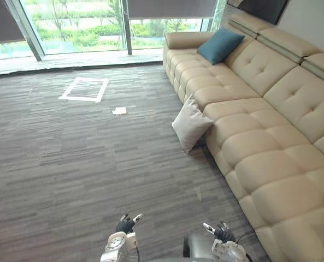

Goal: Pick up cushions and gather them together orderly.

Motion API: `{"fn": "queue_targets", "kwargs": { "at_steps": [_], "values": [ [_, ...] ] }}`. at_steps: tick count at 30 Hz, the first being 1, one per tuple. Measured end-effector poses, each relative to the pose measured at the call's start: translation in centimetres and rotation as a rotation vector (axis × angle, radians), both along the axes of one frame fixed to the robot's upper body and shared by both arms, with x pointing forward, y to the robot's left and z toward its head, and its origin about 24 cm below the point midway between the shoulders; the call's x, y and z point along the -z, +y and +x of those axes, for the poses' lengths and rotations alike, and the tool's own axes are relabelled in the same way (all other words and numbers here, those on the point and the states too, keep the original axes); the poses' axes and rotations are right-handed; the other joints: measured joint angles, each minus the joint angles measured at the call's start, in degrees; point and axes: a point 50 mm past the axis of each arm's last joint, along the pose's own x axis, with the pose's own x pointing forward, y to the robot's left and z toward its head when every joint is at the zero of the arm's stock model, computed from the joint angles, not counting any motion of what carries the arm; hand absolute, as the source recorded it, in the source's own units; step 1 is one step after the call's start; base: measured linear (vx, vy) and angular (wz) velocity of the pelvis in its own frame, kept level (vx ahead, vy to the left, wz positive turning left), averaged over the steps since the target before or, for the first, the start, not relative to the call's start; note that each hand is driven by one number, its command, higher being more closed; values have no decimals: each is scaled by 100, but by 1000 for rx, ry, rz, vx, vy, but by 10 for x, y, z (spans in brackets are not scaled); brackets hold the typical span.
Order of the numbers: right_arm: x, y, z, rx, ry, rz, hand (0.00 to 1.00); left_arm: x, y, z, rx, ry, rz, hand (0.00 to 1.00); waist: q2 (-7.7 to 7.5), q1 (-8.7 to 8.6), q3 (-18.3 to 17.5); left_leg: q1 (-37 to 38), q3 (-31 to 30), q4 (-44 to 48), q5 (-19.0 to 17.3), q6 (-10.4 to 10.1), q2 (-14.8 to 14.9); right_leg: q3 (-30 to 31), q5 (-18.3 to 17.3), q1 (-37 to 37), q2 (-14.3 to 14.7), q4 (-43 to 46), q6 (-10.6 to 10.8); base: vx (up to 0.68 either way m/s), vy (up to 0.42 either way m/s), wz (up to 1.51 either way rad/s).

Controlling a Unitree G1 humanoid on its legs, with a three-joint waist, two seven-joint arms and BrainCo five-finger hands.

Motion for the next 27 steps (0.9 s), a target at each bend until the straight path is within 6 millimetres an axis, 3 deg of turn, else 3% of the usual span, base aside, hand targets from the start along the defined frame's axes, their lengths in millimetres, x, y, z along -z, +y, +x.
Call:
{"fn": "queue_targets", "kwargs": {
  "at_steps": [2, 3, 4, 5, 6, 8, 9, 10, 12, 13, 15, 17, 18, 20, 21, 22, 23, 25, 26, 27],
  "values": [
    [2, -2, -5, 15, 17, 0, 0, 1, 0, -1, -1, 4, -1, 0, -21, -40, -14, 293, -208, -168, -33, -18, -70, -2, 297, 15, 139, -973, -156, 652, -90, 56],
    [2, -3, -6, 21, 18, -1, 0, 2, -3, -4, -2, 16, -9, 0, 17, -110, -31, 489, -472, -178, -30, -28, -58, 97, 694, 102, 204, -955, -753, 721, -110, 60],
    [0, -8, -2, 15, 9, -17, 0, 3, -7, -6, -4, 22, -21, 0, 227, -103, -82, 457, -594, -65, 40, -130, 69, -34, 570, 115, 205, -845, -759, 691, -134, 48],
    [-2, -9, 5, 8, -8, -20, 0, 3, -8, -6, 3, 22, -27, 0, 312, -105, -92, 300, -787, 310, 174, -337, 135, -73, 305, 140, 180, -696, -846, 633, -158, 31],
    [-3, -12, 8, 4, -16, -26, 0, 3, -10, -5, 3, 21, -31, 0, 392, -124, -54, 106, -1008, 899, 296, -483, 217, -157, 94, 303, 184, -676, -859, 738, -211, 48],
    [-4, -13, 9, 3, -16, -30, 0, 3, -5, -4, -32, 17, -30, 0, 529, -118, -2, -781, -1431, 3099, 1029, -1234, 520, -326, -127, 958, 310, -1048, -890, 665, -183, 29],
    [-3, -6, 13, -21, -17, -20, 0, 5, 2, -12, -74, 34, -27, 0, 521, -22, 67, -1539, -1334, 4832, 1429, -1425, 844, -303, -173, 1702, 522, -1579, -926, 480, -115, -13],
    [-3, -4, 14, -31, -15, -15, 0, 5, 3, -13, -83, 34, -27, 0, 514, -5, 81, -1680, -1280, 5070, 1412, -1392, 908, -278, -185, 1856, 549, -1691, -945, 558, -101, -27],
    [0, 7, 16, -70, 1, 5, 0, 2, 8, -11, -97, 9, -15, 0, 419, 58, 130, -2312, -868, 5453, 1187, -887, 1136, -210, -230, 2495, 576, -2196, -943, 424, -53, -20],
    [1, 11, 15, -79, 10, 15, 0, 0, 9, -8, -98, -7, -14, 0, 396, 77, 116, -2646, -597, 5236, 1070, -681, 1254, -171, -249, 2783, 564, -2469, -901, 359, -37, -24],
    [1, 15, 19, -84, 7, 23, 0, -3, 10, -5, -103, -29, -9, 0, 390, 116, 134, -3105, -192, 4199, 884, -480, 1308, -8, -330, 3194, 482, -2774, -753, 388, 26, -33],
    [2, 14, 16, -76, 17, 24, 0, -3, 11, -5, -112, -34, -9, 0, 364, 157, 136, -3126, -61, 2706, 880, -467, 1115, 105, -417, 3516, 340, -2992, -569, 517, 108, -33],
    [2, 14, 14, -73, 23, 21, 0, -3, 11, -5, -116, -36, -9, 0, 341, 170, 117, -3123, -132, 1997, 954, -556, 974, 168, -481, 3631, 270, -3079, -458, 511, 169, -43],
    [3, 14, 11, -74, 34, 21, 0, -3, 11, -5, -120, -42, -10, 0, 325, 251, 77, -3187, -547, 876, 1318, -650, 724, 405, -683, 3796, 135, -3176, -184, 483, 242, -61],
    [4, 15, 9, -74, 41, 25, 0, -4, 12, -5, -121, -45, -5, 0, 256, 325, 25, -3218, -589, 926, 1792, -532, 642, 630, -800, 3858, 14, -3174, -27, 583, 344, -83],
    [6, 20, 6, -76, 54, 39, 0, -4, 15, -4, -119, -45, 0, 0, 126, 359, -119, -3230, -409, 1143, 1742, -316, 494, 923, -833, 3795, -206, -2977, 44, 595, 349, -75],
    [7, 21, 3, -74, 57, 42, 0, -3, 17, -6, -123, -35, 8, 0, 32, 326, -184, -3221, -276, 1298, 1564, -262, 438, 1096, -776, 3640, -350, -2679, 140, 593, 351, -53],
    [8, 27, 0, -87, 64, 55, 0, -3, 22, -4, -118, -31, 24, 0, -168, 350, -187, -3004, -12, 1598, 1275, -74, 304, 1572, -563, 3129, -535, -1253, 401, 593, 374, -48],
    [7, 28, 2, -99, 59, 57, 0, -2, 24, -4, -118, -19, 34, 0, -173, 331, -162, -2708, 103, 1597, 1119, 25, 291, 1814, -145, 2597, -511, -31, 519, 478, 284, -51],
    [7, 30, 4, -109, 51, 57, 0, 0, 24, -6, -117, 0, 34, 0, -137, 319, -138, -2515, 121, 1587, 1051, 82, 293, 1861, -41, 2333, -482, 607, 589, 395, 221, -47]
  ]
}}
